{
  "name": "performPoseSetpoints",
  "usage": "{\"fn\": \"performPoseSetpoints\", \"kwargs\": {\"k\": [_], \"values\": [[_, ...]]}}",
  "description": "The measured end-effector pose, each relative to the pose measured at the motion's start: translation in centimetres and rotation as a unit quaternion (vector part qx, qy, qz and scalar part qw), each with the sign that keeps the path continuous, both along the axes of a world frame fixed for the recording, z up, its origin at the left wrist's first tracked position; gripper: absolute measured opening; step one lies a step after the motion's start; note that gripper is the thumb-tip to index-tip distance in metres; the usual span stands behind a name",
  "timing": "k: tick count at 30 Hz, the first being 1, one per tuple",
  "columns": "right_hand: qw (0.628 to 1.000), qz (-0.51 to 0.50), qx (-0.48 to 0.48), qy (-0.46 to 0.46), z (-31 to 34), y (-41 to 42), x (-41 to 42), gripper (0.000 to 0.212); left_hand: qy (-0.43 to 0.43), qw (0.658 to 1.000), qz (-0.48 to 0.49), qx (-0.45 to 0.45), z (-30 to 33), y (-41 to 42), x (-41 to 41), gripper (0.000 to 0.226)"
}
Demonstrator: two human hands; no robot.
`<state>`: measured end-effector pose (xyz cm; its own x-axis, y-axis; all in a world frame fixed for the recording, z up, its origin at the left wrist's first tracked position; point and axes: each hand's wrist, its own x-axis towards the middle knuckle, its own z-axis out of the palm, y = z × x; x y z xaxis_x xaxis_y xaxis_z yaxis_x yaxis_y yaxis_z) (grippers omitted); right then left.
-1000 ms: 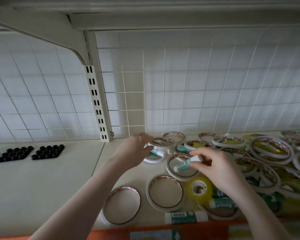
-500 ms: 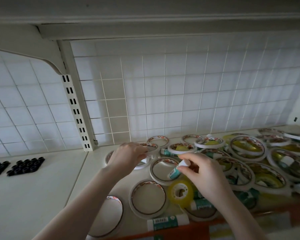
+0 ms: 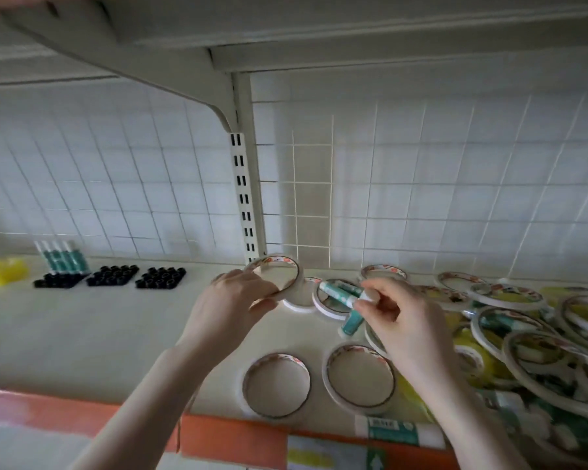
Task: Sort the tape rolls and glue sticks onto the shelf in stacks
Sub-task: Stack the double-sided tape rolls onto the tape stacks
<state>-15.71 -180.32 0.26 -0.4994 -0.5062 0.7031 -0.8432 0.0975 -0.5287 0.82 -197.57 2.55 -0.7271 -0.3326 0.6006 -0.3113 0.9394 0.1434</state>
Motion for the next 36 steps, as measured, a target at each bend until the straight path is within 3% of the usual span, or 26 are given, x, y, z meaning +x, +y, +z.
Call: {"fn": "performPoseSetpoints", "kwargs": {"k": [9,14,21,26,36], "values": [[0.995,0.102,-0.021,0.008,1.3,-10.8,10.1,0.017,0.045,0.993,0.105,-0.015,0.0,-6.3,13.2,0.011],[0.995,0.097,0.005,0.001,1.2,-18.2,17.7,0.014,0.053,0.99,0.131,-0.018,-0.6,-12.7,22.4,0.02],[0.996,0.082,0.017,-0.041,1.8,-27.8,26.4,0.01,0.05,0.989,0.132,-0.038,-0.5,-21.6,32.7,0.011],[0.993,0.093,0.045,-0.052,2.9,-33.3,29.7,0.009,0.04,0.987,0.157,-0.02,-0.9,-26.1,36.4,0.03],[0.985,0.118,0.115,-0.04,3.2,-44.5,30.7,0.018,0.021,0.983,0.181,0.003,-3.1,-33.2,37.6,0.029]]}}
